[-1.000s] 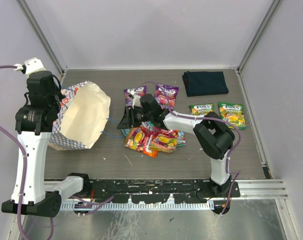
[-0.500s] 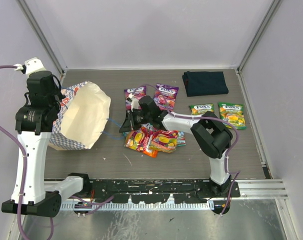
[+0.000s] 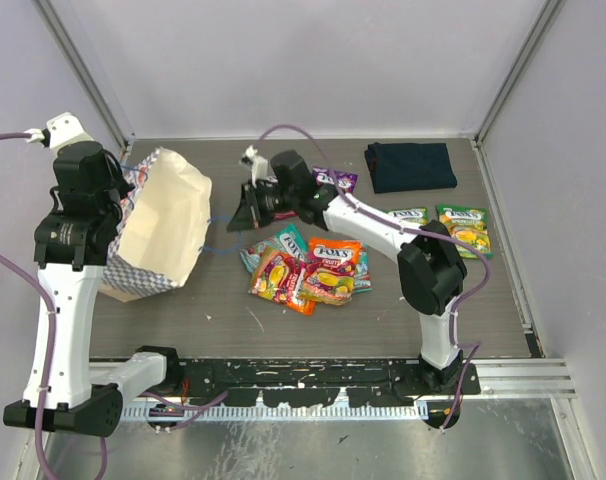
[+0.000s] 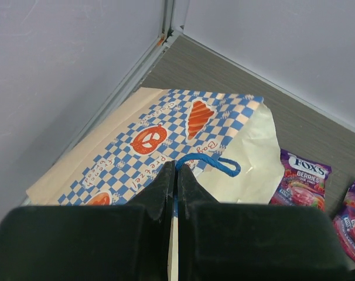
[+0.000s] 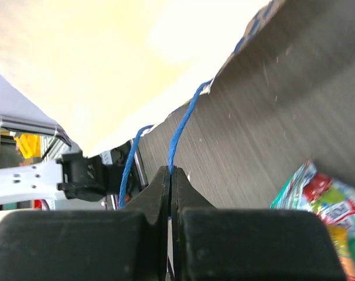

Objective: Take the snacks out of the paper bag
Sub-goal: Adjust the paper bag at the center of the board.

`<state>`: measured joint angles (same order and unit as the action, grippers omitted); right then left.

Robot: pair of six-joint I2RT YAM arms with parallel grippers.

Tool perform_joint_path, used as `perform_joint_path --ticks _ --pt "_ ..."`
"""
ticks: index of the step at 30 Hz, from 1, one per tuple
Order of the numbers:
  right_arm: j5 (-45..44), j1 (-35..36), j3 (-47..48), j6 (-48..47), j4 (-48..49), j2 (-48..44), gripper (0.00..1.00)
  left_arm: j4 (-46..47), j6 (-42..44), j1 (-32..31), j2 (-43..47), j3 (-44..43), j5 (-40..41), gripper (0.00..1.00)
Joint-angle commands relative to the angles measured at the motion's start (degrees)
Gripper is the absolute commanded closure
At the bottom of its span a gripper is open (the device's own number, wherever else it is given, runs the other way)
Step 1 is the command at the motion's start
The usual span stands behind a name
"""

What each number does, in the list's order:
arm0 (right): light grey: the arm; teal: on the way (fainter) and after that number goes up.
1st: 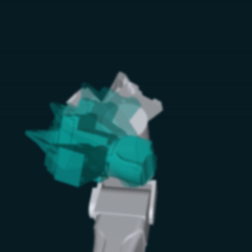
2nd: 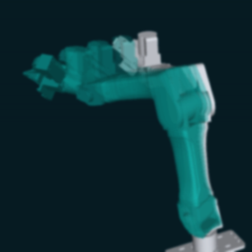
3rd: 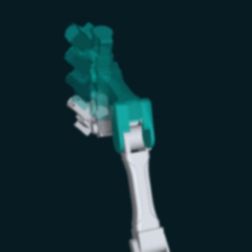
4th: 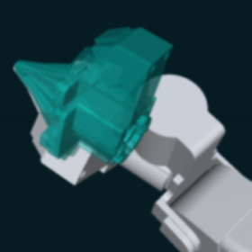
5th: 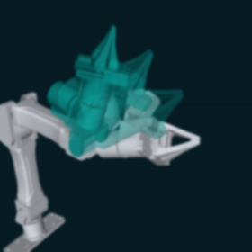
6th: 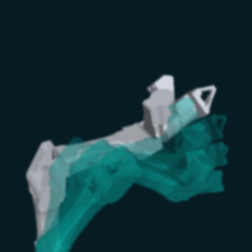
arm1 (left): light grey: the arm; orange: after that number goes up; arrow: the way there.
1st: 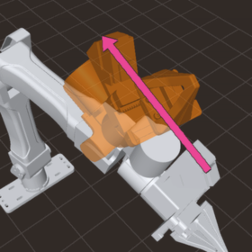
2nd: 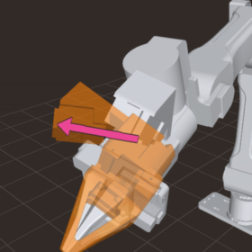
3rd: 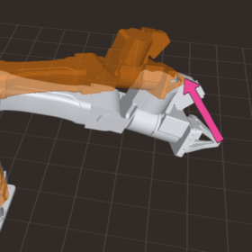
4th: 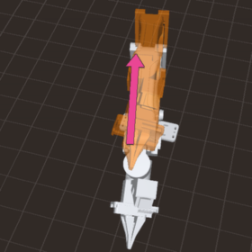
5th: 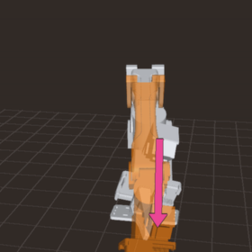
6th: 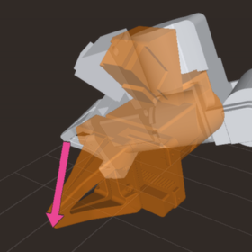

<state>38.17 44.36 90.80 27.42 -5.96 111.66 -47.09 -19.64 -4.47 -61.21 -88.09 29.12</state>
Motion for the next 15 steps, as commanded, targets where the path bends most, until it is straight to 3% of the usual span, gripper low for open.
perform_joint_path --ticks 1,5,9,15 --pt "2.28 -1.23 13.19 -2.93 -4.63 1.75 0.99 9.45 -0.16 0.97 -0.11 1.80 0.25 1.00" --pt "4.55 -1.90 25.72 -3.16 -9.13 8.19 0.99 13.20 2.40 3.96 -2.12 3.33 -2.80 1.00" --pt "4.89 -2.30 33.16 -2.70 -10.66 12.53 0.99 19.74 4.47 6.74 -2.43 6.65 -5.00 0.97" --pt "4.99 -2.57 42.48 -1.53 -10.85 17.51 0.99 22.16 4.67 9.54 -6.26 5.97 -7.44 0.96"
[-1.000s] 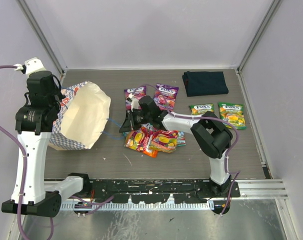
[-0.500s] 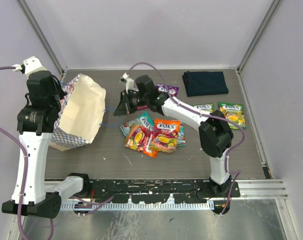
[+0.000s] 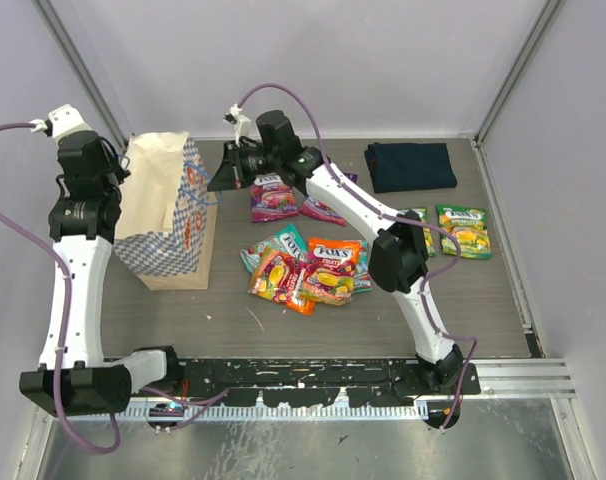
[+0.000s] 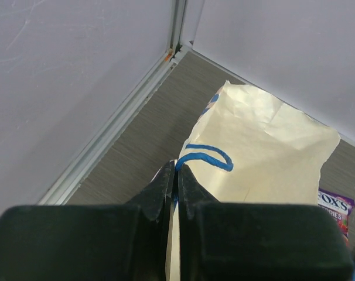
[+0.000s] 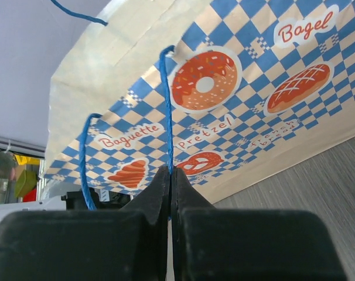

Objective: Take the snacks out of the paper bag
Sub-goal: Adjust the paper bag at the center of the board, then move the paper bag to the corner of the board.

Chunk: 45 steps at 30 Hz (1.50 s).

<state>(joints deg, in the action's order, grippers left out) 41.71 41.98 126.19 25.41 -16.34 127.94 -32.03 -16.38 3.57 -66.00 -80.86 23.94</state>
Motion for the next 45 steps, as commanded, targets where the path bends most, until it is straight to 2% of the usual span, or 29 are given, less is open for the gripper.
perform_joint_path --ticks 1,4,8,10,11,12,13,15,16,17,18,22,27,31,34,37,42,43,45 --pt "1.89 -0.28 8.28 0.76 -0.45 2.08 0.99 7.23 1.51 1.85 -2.28 -1.83 -2.56 0.96" --pt "2.46 -0.81 10.23 1.75 0.51 3.68 0.99 7.94 1.63 3.28 -4.80 -3.26 -3.67 0.97" --pt "3.24 -2.38 9.92 3.87 2.85 3.95 0.90 7.29 2.29 4.95 -9.68 -7.12 -5.98 0.97" --pt "3.55 -3.29 8.70 4.29 3.42 2.78 0.79 4.59 3.14 5.33 -11.23 -10.15 -8.71 0.94" --pt "3.47 -3.72 7.05 4.22 4.09 1.14 0.74 3.26 3.49 5.39 -11.61 -11.72 -10.47 0.89" --pt "3.21 -4.19 4.94 4.15 5.03 -0.55 0.68 2.16 3.96 5.39 -11.61 -13.02 -12.42 0.81" --pt "2.75 -4.71 2.26 4.08 6.10 -2.54 0.58 0.81 4.19 5.38 -11.39 -14.48 -14.58 0.64" --pt "1.10 -5.70 -2.57 3.36 7.34 -6.71 0.31 -2.44 4.45 5.39 -10.38 -17.62 -18.37 0.15" --pt "0.04 -6.27 -4.80 2.65 7.44 -8.61 0.15 -4.03 4.40 5.39 -9.59 -19.10 -19.70 0.01" --pt "-1.10 -6.82 -6.84 1.99 7.46 -10.81 0.02 -5.40 4.40 5.39 -8.61 -20.17 -21.08 0.02" --pt "-2.39 -7.54 -9.07 1.55 7.35 -12.97 0.00 -6.74 4.47 5.39 -7.47 -21.09 -22.48 0.02" --pt "-8.70 -12.08 -18.72 -0.04 7.13 -21.54 0.00 -8.93 5.46 5.39 0.51 -20.20 -28.87 0.02" --pt "-13.73 -18.10 -30.79 -0.10 9.43 -31.33 0.00 -13.09 6.52 5.40 10.08 -15.98 -32.15 0.02" --pt "-18.66 -20.52 -39.99 0.23 11.33 -39.18 0.00 -11.97 4.08 5.44 14.79 -7.49 -49.27 0.02" --pt "-19.91 -21.18 -50.08 5.71 16.88 -46.15 0.00 -5.25 -2.82 5.32 17.27 2.66 -58.03 0.02" --pt "-17.88 -21.09 -59.97 10.81 22.00 -52.06 0.00 -6.50 -1.68 5.19 17.23 6.00 -55.83 0.02" --pt "-20.03 -18.99 -72.58 10.10 16.35 -61.91 0.00 -9.63 1.90 2.97 11.69 4.82 -53.73 0.02" --pt "-20.49 -18.12 -74.65 9.84 14.46 -63.73 0.00 -11.36 3.30 1.54 10.01 3.78 -51.96 0.01" --pt "-21.65 -15.86 -78.16 9.01 10.49 -67.18 0.00 -14.29 5.90 -4.37 7.25 1.66 -41.44 0.00"
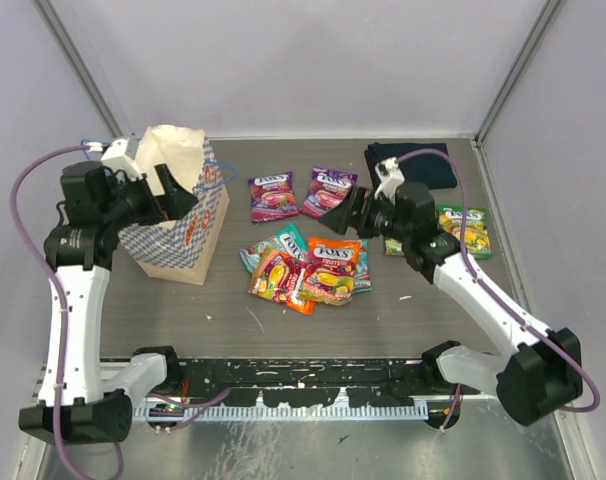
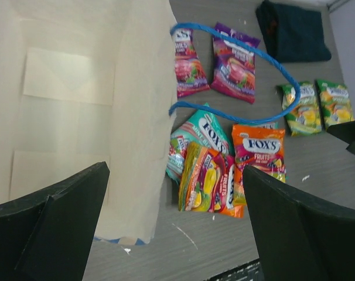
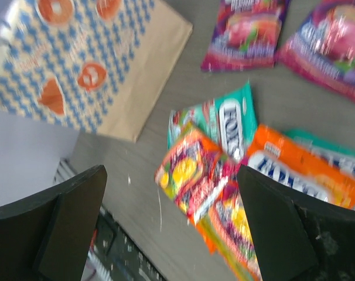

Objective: Take the snacks out of the paper bag
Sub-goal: Move the paper bag to the corner of the board.

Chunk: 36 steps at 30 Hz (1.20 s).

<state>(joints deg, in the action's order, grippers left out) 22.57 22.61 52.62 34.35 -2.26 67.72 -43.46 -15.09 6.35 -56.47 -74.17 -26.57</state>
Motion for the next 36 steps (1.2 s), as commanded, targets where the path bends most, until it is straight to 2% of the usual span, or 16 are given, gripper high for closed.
perform_joint_path --ticks 1,4,9,12,22,23,27,30,31,36 --pt "-2.96 4.56 -6.07 -0.28 -5.58 -8.61 0.00 -3.35 5.49 -10.30 -3.51 -5.55 13.95 0.00" --pt "-1.85 7.40 -9.42 -0.83 -10.57 -12.64 0.00 -4.68 7.73 -14.20 -6.49 -7.13 20.60 0.02" --pt "-0.05 10.93 -11.74 -2.37 -17.38 -18.00 0.00 -6.47 9.76 -14.92 -9.34 -8.08 26.64 0.17" --pt "-0.38 11.01 -13.06 -4.38 -19.20 -21.68 0.00 -5.38 10.37 -14.96 -9.43 -5.76 29.17 0.21" --pt "3.65 11.05 -12.40 -6.78 -19.51 -20.83 0.00 -4.14 10.09 -15.77 -15.02 -3.35 26.98 0.32" --pt "4.52 11.03 -13.10 -6.16 -18.52 -20.93 0.00 -4.17 10.13 -15.83 -15.48 -3.41 27.21 0.37" --pt "7.12 11.05 -16.35 -3.07 -14.10 -21.09 0.00 -4.68 10.55 -15.86 -17.78 -5.06 29.92 0.72" --pt "8.20 11.05 -17.46 -2.05 -11.90 -20.68 0.00 -5.16 12.12 -15.83 -19.53 -6.58 33.03 0.89" --pt "8.39 11.06 -17.60 -1.71 -11.22 -20.44 0.00 -5.15 13.03 -15.85 -20.39 -7.40 33.82 0.98" --pt "10.14 11.13 -17.43 -0.11 -7.53 -17.81 0.00 -7.15 19.09 -15.77 -26.53 -12.48 35.53 1.00"
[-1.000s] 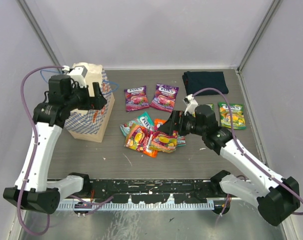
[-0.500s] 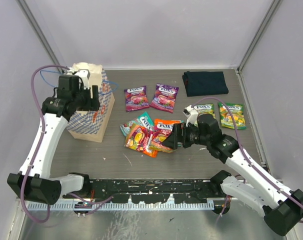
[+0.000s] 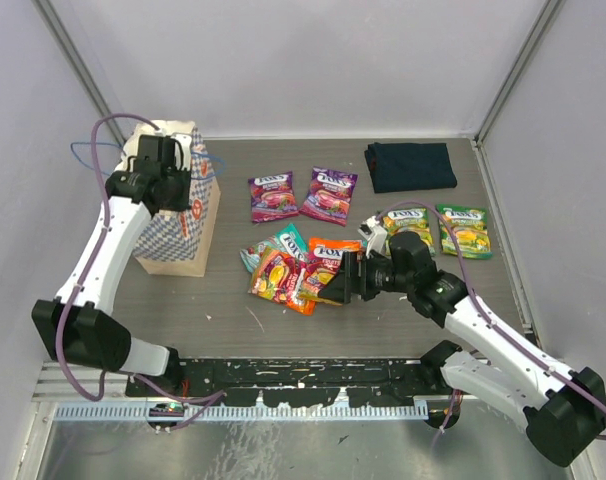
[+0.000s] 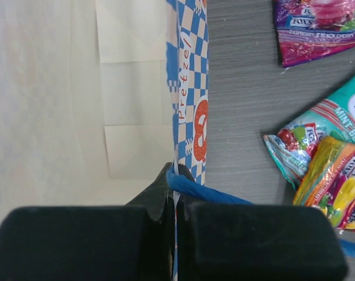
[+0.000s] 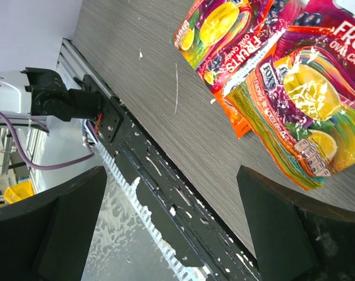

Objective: Take the snacks out of the paper bag
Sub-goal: Move the paper bag to the corner of the board.

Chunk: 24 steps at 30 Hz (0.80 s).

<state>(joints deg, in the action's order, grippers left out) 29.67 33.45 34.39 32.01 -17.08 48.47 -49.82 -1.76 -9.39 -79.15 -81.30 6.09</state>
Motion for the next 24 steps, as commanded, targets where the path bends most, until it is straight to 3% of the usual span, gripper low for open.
perform_joint_path --ticks 1,8,17,24 --pt "3.89 0.34 0.72 2.75 8.32 1.97 0.00 -1.55 6.95 0.15 -5.23 -6.74 2.68 1.00" --pt "6.84 1.80 2.41 0.90 8.46 4.43 0.00 2.26 11.85 6.60 -8.88 -8.11 -3.28 1.00" --pt "9.13 2.23 0.92 -2.69 6.79 5.07 0.00 6.03 16.11 12.63 -13.51 -13.18 -0.44 1.00" --pt "10.80 2.24 -2.92 -1.98 8.70 4.71 0.00 7.41 23.12 13.55 -19.75 -19.38 -3.08 1.00"
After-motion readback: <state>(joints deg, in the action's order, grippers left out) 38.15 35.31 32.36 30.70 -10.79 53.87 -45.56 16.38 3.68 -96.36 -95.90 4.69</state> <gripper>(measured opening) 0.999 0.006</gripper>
